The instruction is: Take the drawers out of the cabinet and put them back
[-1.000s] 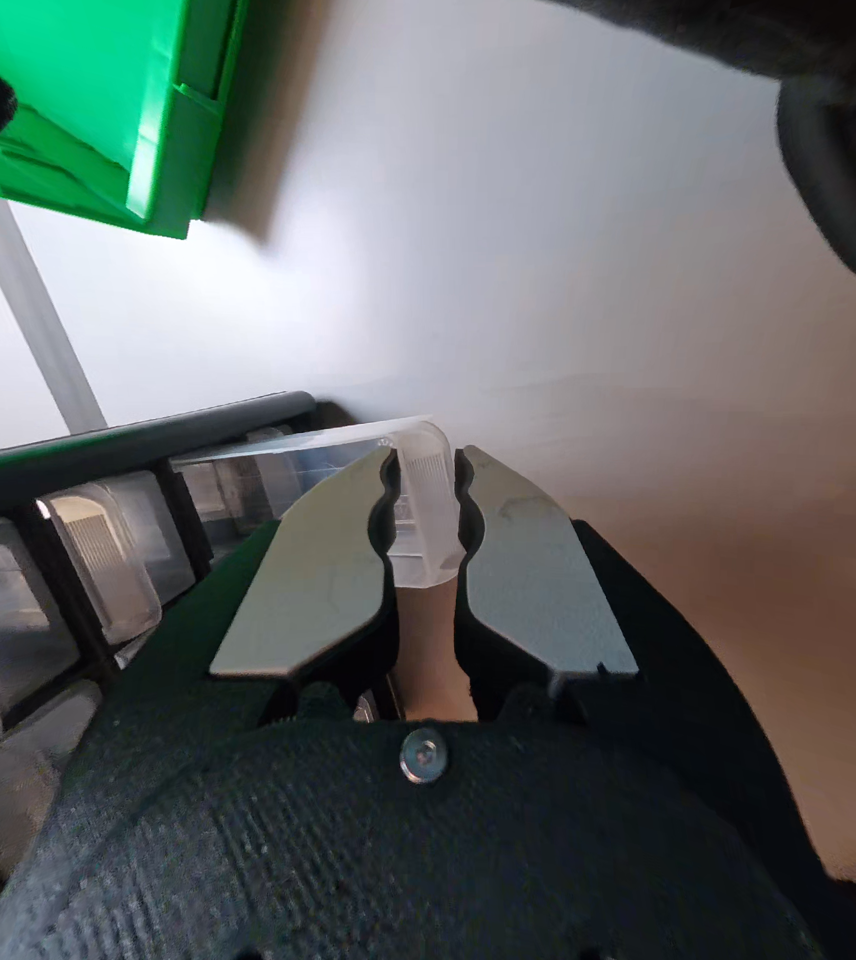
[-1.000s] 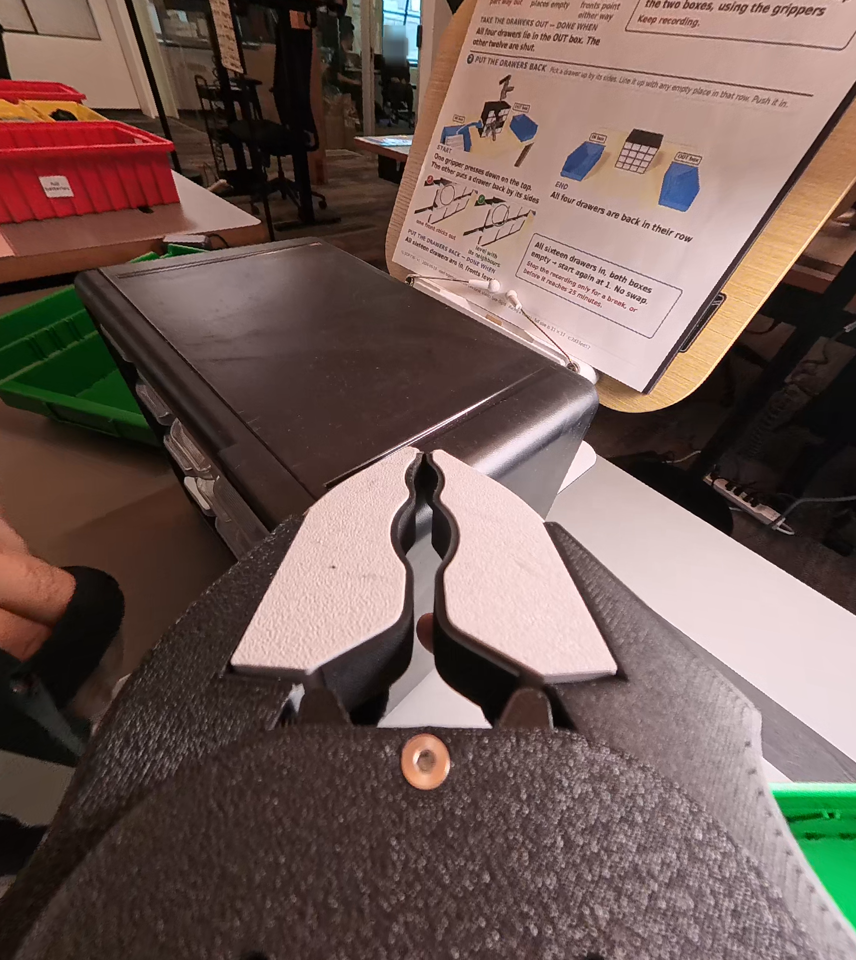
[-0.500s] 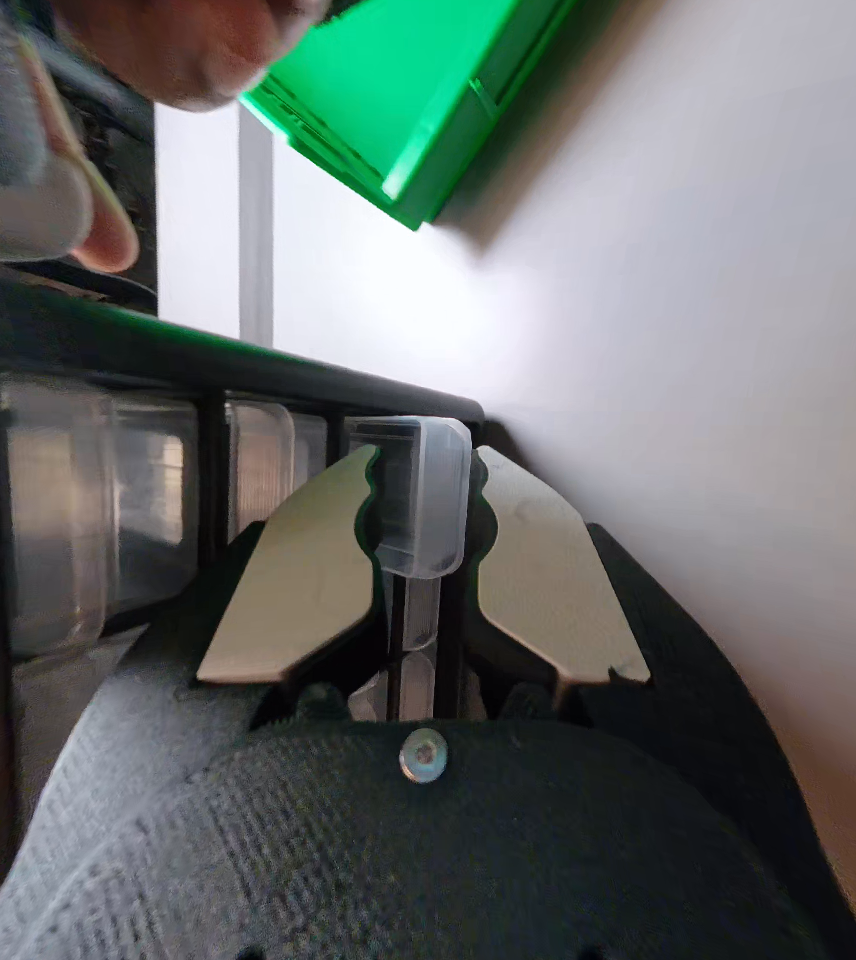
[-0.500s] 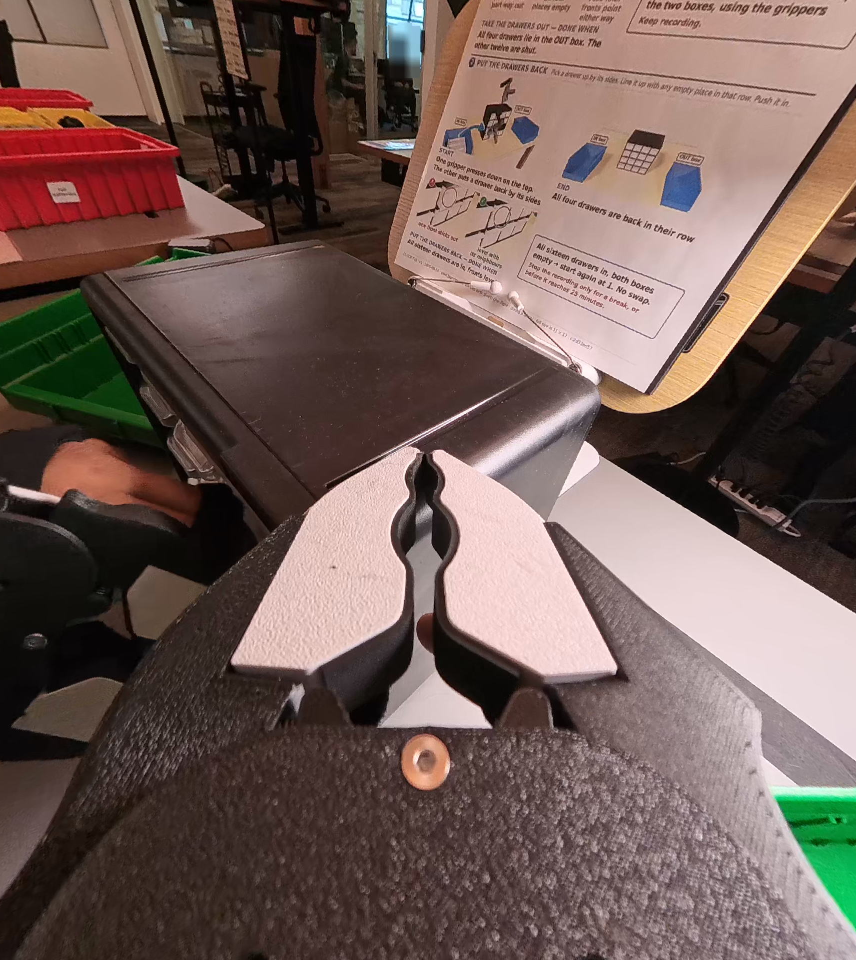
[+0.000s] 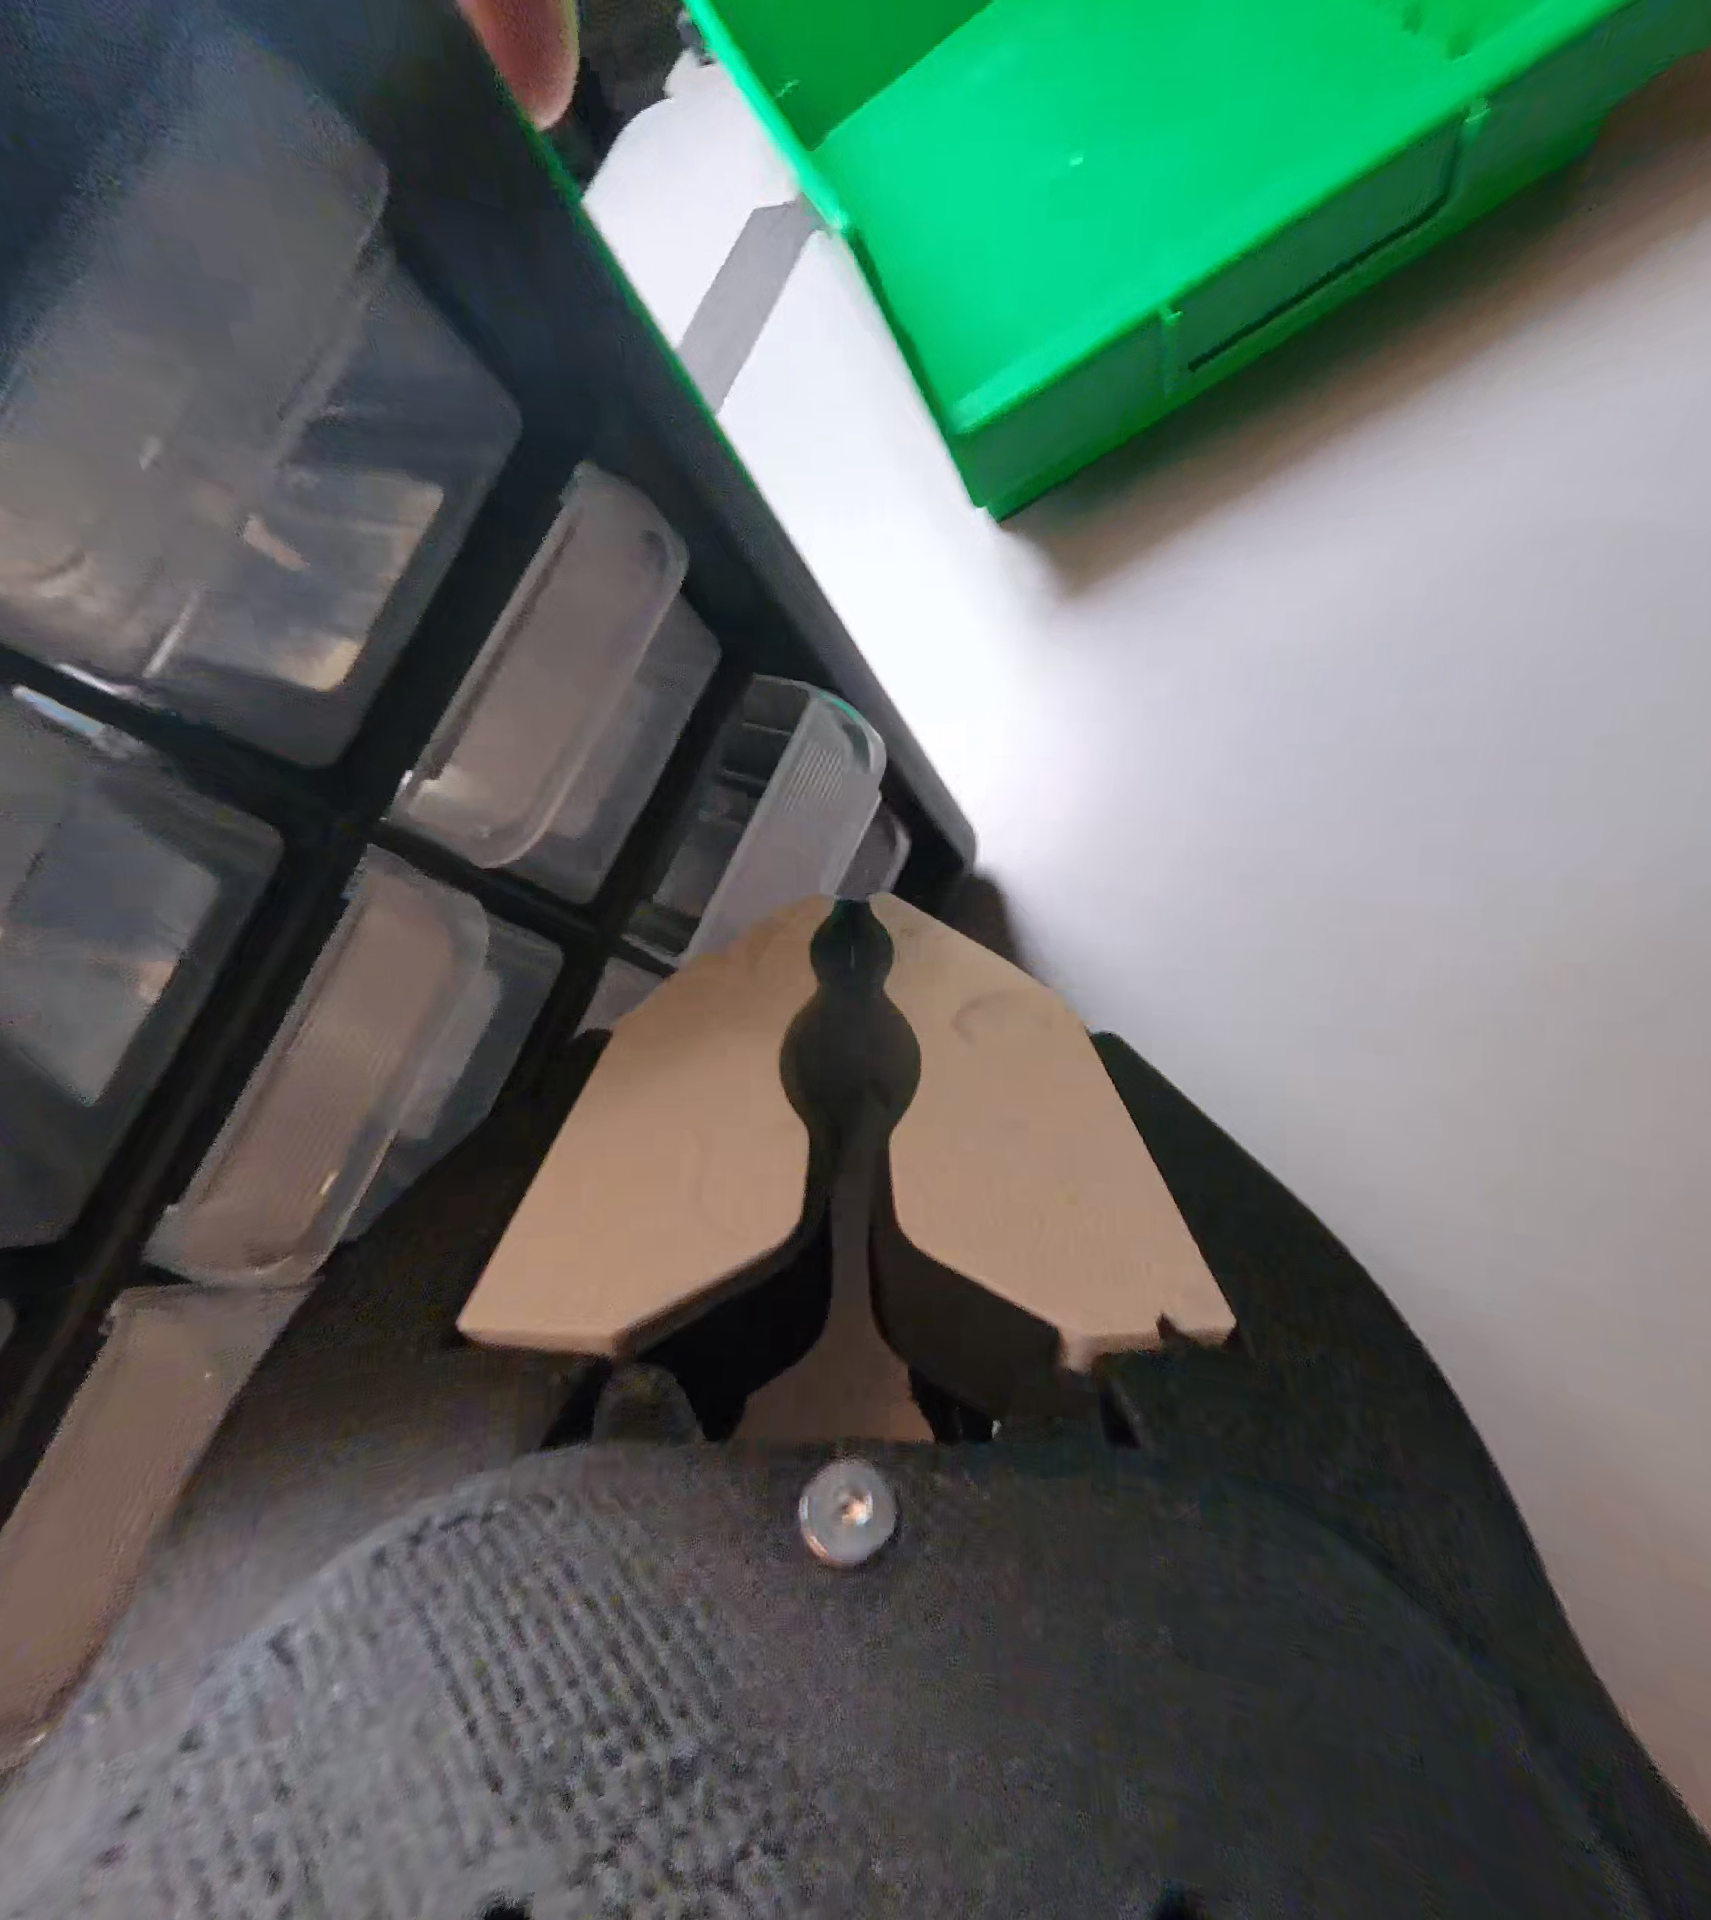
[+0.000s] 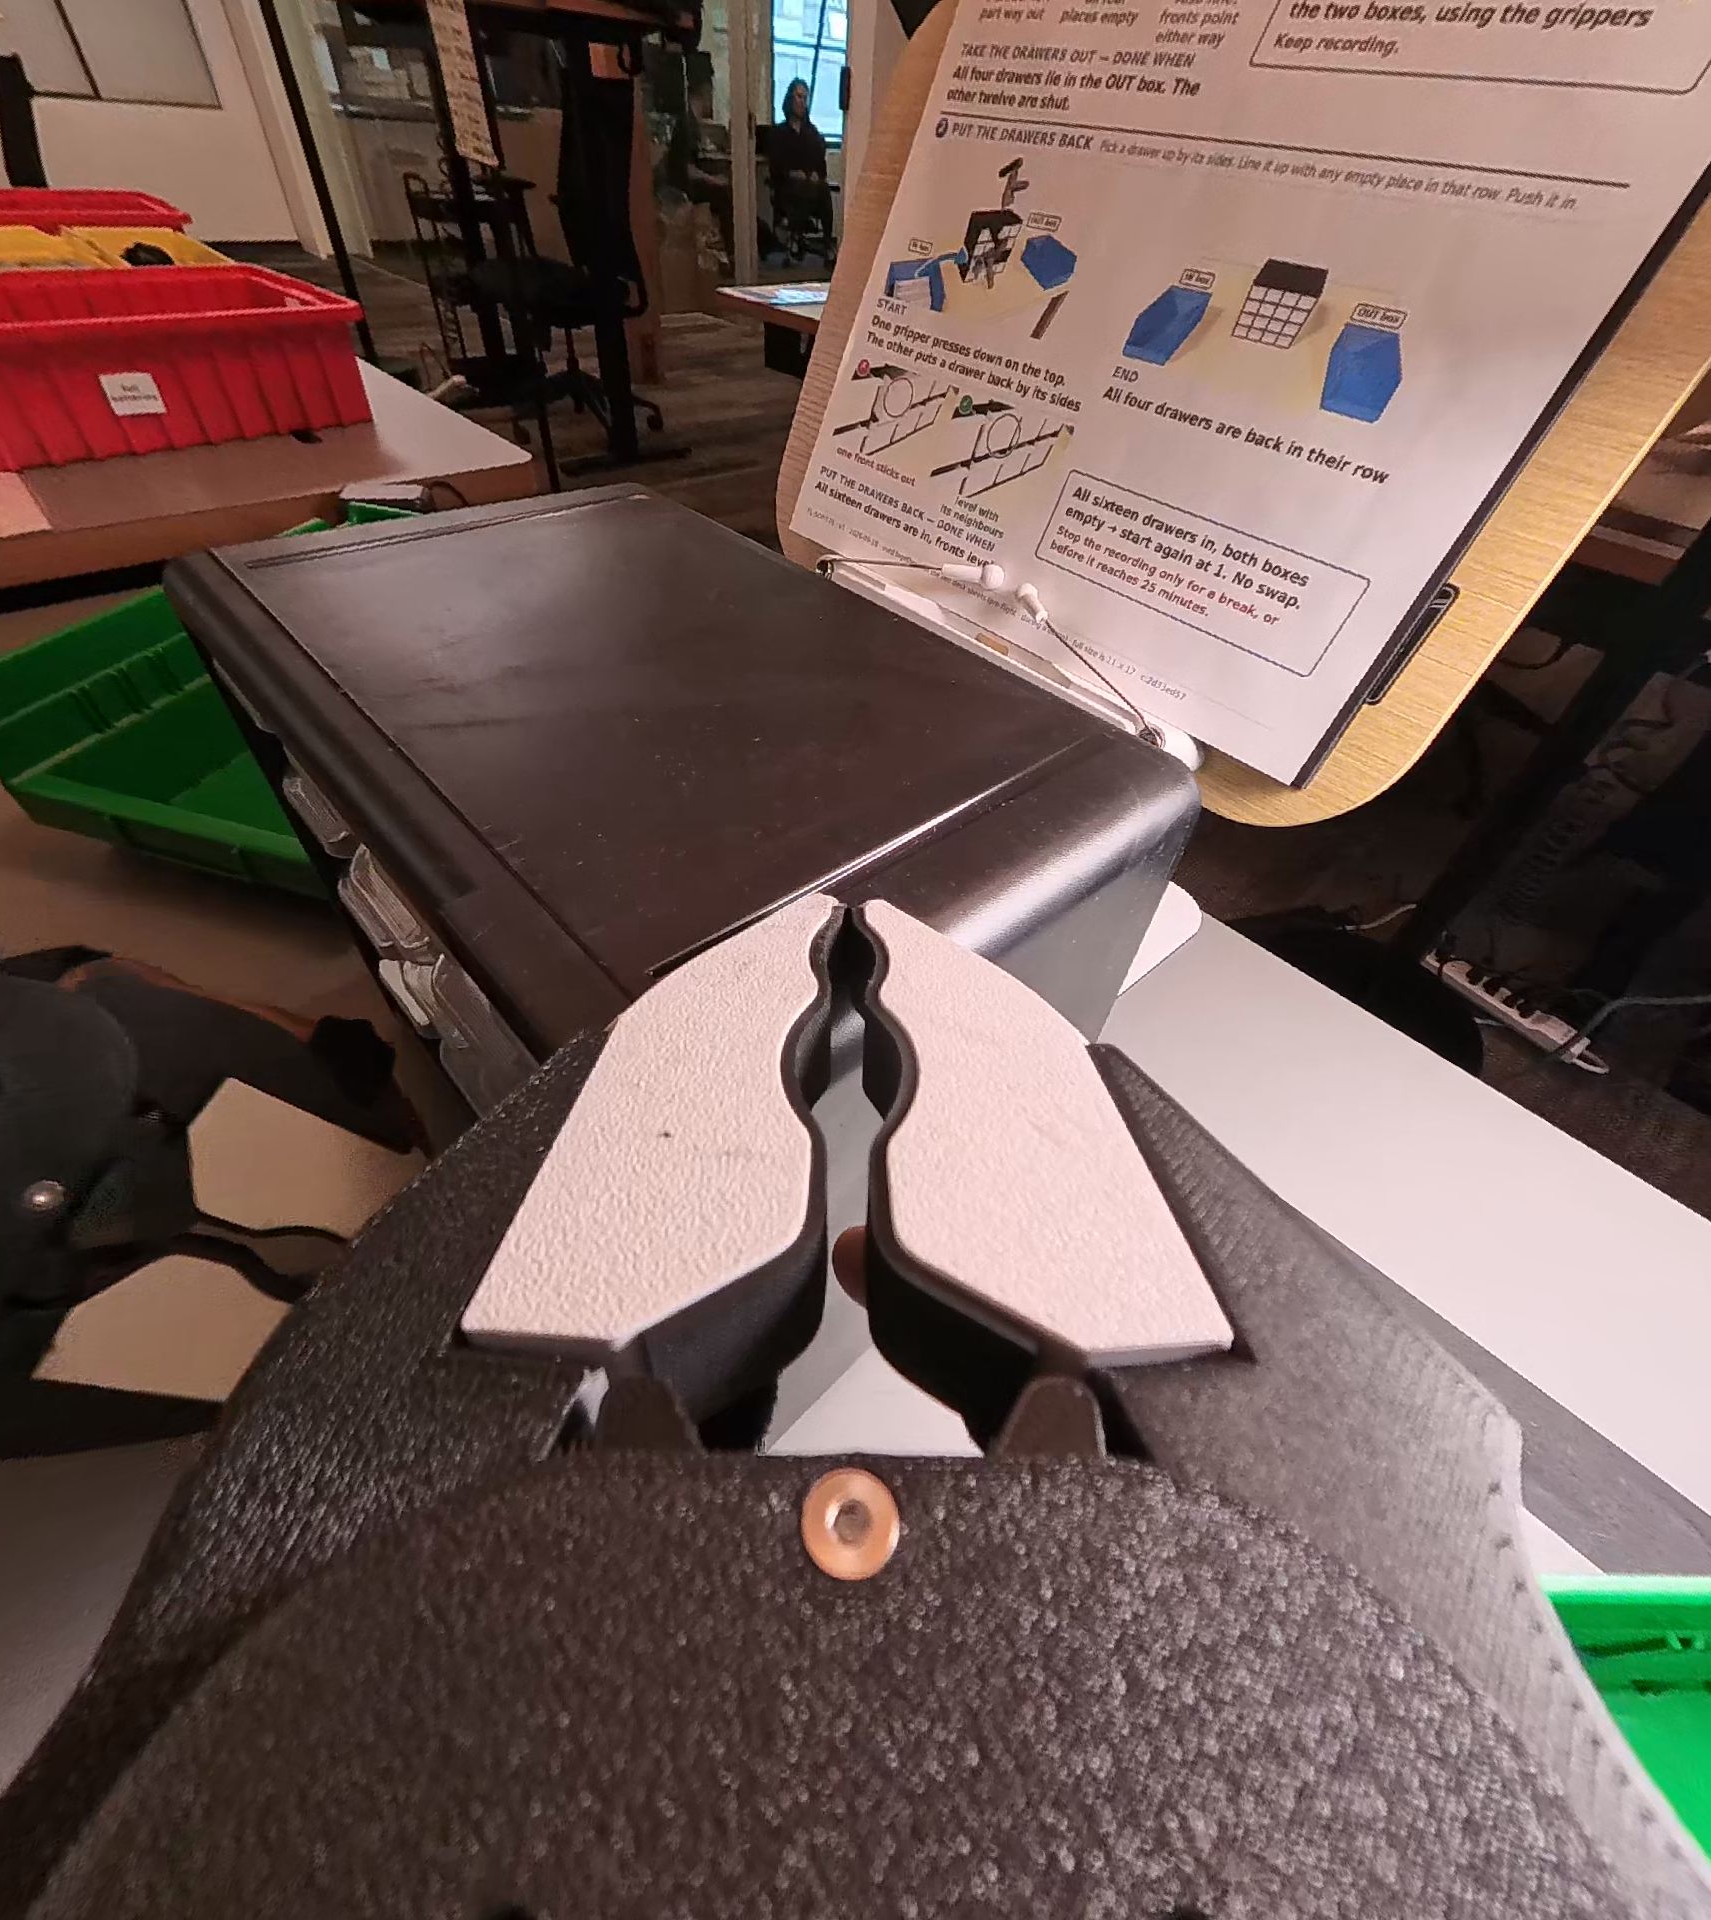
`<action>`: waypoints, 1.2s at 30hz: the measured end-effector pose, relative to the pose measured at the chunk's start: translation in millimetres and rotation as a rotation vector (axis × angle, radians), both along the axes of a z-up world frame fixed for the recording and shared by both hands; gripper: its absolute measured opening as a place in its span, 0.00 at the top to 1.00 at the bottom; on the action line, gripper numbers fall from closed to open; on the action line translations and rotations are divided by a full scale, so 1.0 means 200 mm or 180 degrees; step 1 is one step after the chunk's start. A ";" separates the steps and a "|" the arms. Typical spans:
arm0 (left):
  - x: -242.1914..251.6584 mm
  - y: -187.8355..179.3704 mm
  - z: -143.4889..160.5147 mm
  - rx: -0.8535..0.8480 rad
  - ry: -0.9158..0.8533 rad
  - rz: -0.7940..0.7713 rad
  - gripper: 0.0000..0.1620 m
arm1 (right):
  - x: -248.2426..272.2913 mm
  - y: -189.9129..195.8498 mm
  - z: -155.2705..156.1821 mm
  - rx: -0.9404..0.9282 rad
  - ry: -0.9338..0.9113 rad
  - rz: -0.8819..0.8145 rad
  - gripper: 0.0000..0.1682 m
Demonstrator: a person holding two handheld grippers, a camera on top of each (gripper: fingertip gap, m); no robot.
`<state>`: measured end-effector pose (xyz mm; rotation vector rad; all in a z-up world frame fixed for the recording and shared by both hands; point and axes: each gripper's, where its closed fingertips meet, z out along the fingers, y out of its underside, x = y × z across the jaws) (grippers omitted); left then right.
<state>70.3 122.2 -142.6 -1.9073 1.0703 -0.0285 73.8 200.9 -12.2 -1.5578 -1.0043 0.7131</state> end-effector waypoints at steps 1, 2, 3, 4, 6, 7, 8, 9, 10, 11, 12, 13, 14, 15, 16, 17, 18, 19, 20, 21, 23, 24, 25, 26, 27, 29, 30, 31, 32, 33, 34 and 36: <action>-0.01 0.03 -0.01 0.0063 0.0014 0.0070 1.00 | 0.00 0.00 0.00 0.0000 -0.0001 0.0001 1.00; -0.01 0.05 -0.02 0.0116 0.0010 0.0141 1.00 | 0.00 0.00 0.00 -0.0001 0.0002 0.0003 1.00; -0.02 0.08 -0.02 0.0149 -0.0011 0.0216 1.00 | 0.00 0.00 0.00 -0.0005 0.0008 0.0007 1.00; -0.01 0.09 -0.03 0.0137 -0.0072 0.0247 1.00 | 0.00 0.00 0.00 -0.0010 0.0015 0.0008 1.00; 0.01 0.10 -0.04 0.0121 -0.0174 0.0271 1.00 | 0.00 0.00 0.00 -0.0019 0.0028 0.0019 1.00; 0.01 0.10 -0.04 0.0170 -0.0165 0.0280 1.00 | 0.00 0.00 0.00 -0.0021 0.0033 0.0023 1.00; 0.01 0.10 -0.04 0.0211 -0.0164 0.0282 1.00 | 0.00 0.00 0.00 -0.0025 0.0037 0.0027 1.00; 0.01 0.10 -0.04 0.0215 -0.0195 0.0286 1.00 | 0.00 0.00 0.00 -0.0029 0.0041 0.0031 1.00; 0.01 0.10 -0.04 0.0181 -0.0248 0.0291 1.00 | 0.00 0.00 0.00 -0.0031 0.0045 0.0033 1.00; 0.01 0.09 -0.03 0.0141 -0.0320 0.0283 1.00 | 0.00 0.00 0.00 -0.0032 0.0047 0.0034 1.00; 0.01 0.08 -0.02 0.0114 -0.0417 0.0264 1.00 | 0.00 0.00 0.00 -0.0032 0.0047 0.0034 1.00; 0.01 0.06 0.00 0.0086 -0.0531 0.0215 0.99 | 0.00 0.00 0.00 -0.0031 0.0044 0.0032 1.00; 0.00 0.03 0.04 0.0068 -0.0645 0.0144 0.99 | 0.00 0.00 0.00 -0.0028 0.0042 0.0030 1.00; -0.01 0.00 0.08 0.0091 -0.0745 0.0076 1.00 | 0.00 0.00 0.00 -0.0027 0.0040 0.0030 1.00; -0.02 -0.03 0.14 0.0147 -0.0829 -0.0022 1.00 | 0.00 0.00 0.00 -0.0026 0.0039 0.0029 1.00; -0.04 -0.06 0.20 0.0228 -0.0898 -0.0119 1.00 | 0.00 0.00 0.00 -0.0026 0.0039 0.0030 1.00; -0.07 -0.09 0.27 0.0343 -0.0951 -0.0157 1.00 | 0.00 0.00 0.00 -0.0031 0.0043 0.0032 1.00; -0.12 -0.10 0.35 0.0476 -0.0992 -0.0165 1.00 | 0.00 0.00 0.00 -0.0037 0.0052 0.0035 1.00; -0.17 -0.11 0.43 0.0604 -0.1030 -0.0144 1.00 | 0.00 0.00 0.00 -0.0047 0.0064 0.0041 1.00; -0.23 -0.12 0.51 0.0719 -0.1071 -0.0093 0.99 | 0.00 0.00 0.00 -0.0058 0.0077 0.0046 1.00; -0.35 -0.11 0.65 0.0892 -0.1146 0.0006 0.95 | 0.00 0.00 0.00 -0.0075 0.0103 0.0056 1.00; -0.42 -0.11 0.70 0.0940 -0.1162 0.0061 0.93 | 0.00 0.00 0.00 -0.0086 0.0119 0.0062 1.00; -0.49 -0.10 0.75 0.0970 -0.1168 0.0134 0.91 | 0.00 0.00 0.00 -0.0100 0.0136 0.0067 1.00; -0.56 -0.08 0.79 0.0991 -0.1170 0.0230 0.89 | 0.00 0.00 0.00 -0.0110 0.0149 0.0072 1.00; -0.64 -0.06 0.81 0.1005 -0.1184 0.0343 0.87 | 0.00 0.00 0.00 -0.0117 0.0157 0.0074 1.00; -0.78 -0.02 0.85 0.0989 -0.1326 0.0539 0.88 | 0.00 0.00 0.00 -0.0124 0.0165 0.0074 1.00; -0.84 0.01 0.87 0.0954 -0.1452 0.0611 0.88 | 0.00 0.00 0.00 -0.0128 0.0169 0.0072 1.00; -0.89 0.03 0.87 0.0888 -0.1589 0.0659 0.89 | 0.00 0.00 0.00 -0.0134 0.0176 0.0071 1.00; -0.92 0.06 0.86 0.0774 -0.1695 0.0687 0.90 | 0.00 0.00 0.00 -0.0141 0.0185 0.0070 1.00; -0.95 0.08 0.85 0.0641 -0.1740 0.0711 0.90 | 0.00 0.00 0.00 -0.0149 0.0195 0.0066 1.00; -0.98 0.11 0.83 0.0546 -0.1729 0.0722 0.92 | 0.00 0.00 0.00 -0.0157 0.0204 0.0060 1.00; -1.01 0.13 0.80 0.0444 -0.1656 0.0621 1.00 | 0.00 0.00 0.00 -0.0161 0.0210 0.0042 1.00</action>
